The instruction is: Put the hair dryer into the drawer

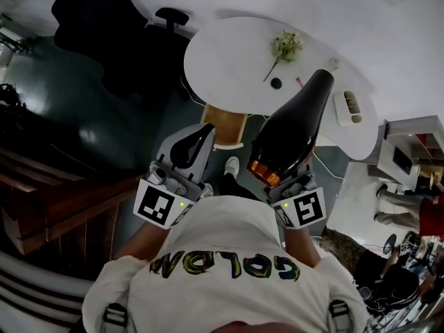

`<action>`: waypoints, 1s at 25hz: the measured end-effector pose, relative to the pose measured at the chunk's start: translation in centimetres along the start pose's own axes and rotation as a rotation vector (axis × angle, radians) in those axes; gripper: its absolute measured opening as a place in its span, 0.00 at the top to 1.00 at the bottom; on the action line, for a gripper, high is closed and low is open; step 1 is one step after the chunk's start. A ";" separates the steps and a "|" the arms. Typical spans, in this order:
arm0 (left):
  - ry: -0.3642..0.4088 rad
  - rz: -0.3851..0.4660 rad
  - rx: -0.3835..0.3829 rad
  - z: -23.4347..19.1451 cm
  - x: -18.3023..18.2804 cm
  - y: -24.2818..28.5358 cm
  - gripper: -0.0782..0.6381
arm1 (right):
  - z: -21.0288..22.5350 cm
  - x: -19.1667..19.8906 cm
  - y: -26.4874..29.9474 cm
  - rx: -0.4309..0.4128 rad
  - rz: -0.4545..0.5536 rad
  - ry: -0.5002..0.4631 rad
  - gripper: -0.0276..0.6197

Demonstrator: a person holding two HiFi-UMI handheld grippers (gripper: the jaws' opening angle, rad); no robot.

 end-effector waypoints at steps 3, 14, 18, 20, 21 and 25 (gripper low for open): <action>0.001 -0.006 -0.004 0.2 0.5 3.1 0.87 | 2.9 0.1 0.6 -0.014 -0.010 0.005 0.58; 0.001 -0.002 -0.023 -1.9 1.2 8.7 0.87 | 8.1 0.1 4.0 -0.062 -0.017 0.010 0.58; -0.008 -0.014 -0.010 -3.8 1.1 9.2 0.87 | 8.2 0.0 6.0 -0.051 -0.023 0.011 0.58; -0.010 -0.021 -0.003 -4.8 1.1 9.1 0.87 | 8.0 0.0 6.8 -0.045 -0.027 0.018 0.58; -0.009 -0.023 0.001 -5.3 1.1 9.0 0.87 | 7.9 0.0 7.2 -0.045 -0.028 0.019 0.58; -0.009 -0.037 0.017 -7.1 1.7 8.9 0.87 | 7.6 0.5 8.6 -0.062 -0.046 0.026 0.58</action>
Point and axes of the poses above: the fingertips, and each gripper's own axes: y forward along the fingers, z to its right, x out of its underside, the point moved 9 cm from there along -y, backward along the fingers, and after that the axes turned 2 degrees about y, right-handed, at the moved point
